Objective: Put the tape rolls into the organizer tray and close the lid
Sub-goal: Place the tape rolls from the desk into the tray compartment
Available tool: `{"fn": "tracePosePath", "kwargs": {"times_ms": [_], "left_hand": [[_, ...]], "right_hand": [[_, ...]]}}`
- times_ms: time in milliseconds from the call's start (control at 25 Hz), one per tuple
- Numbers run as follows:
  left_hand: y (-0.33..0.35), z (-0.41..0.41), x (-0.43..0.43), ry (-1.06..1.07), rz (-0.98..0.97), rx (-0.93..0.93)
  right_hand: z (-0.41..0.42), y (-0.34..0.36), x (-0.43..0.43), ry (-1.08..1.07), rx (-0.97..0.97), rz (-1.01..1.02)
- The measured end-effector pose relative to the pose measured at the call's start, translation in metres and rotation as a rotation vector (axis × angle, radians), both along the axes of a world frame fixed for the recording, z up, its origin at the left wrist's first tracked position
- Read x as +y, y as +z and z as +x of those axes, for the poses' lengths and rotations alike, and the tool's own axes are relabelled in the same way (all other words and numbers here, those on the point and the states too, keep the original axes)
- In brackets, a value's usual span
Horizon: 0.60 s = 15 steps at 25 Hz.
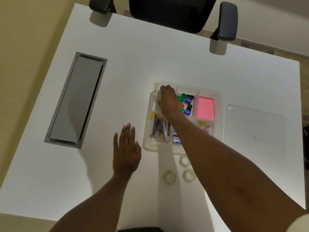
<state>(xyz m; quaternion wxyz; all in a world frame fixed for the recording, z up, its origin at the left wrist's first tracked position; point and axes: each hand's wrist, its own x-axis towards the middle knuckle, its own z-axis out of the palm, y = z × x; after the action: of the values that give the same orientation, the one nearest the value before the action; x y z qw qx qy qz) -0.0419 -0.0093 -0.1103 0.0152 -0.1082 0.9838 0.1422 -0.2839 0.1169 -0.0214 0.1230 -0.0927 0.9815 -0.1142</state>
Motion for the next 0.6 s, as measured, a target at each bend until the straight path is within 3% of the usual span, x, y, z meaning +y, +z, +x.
{"fn": "tracePosePath", "kwargs": {"times_ms": [280, 440, 600], "left_hand": [[0.003, -0.003, 0.0, 0.0, -0.025, -0.015], [0.007, -0.003, 0.0, -0.004, -0.026, 0.003], [0.013, -0.002, 0.0, -0.004, -0.012, 0.039]], "right_hand": [[0.034, 0.016, 0.017, -0.057, 0.205, -0.254], [0.082, 0.031, 0.03, -0.161, 0.361, -0.459], [0.152, 0.03, 0.058, -0.245, 0.395, -0.515]]}}
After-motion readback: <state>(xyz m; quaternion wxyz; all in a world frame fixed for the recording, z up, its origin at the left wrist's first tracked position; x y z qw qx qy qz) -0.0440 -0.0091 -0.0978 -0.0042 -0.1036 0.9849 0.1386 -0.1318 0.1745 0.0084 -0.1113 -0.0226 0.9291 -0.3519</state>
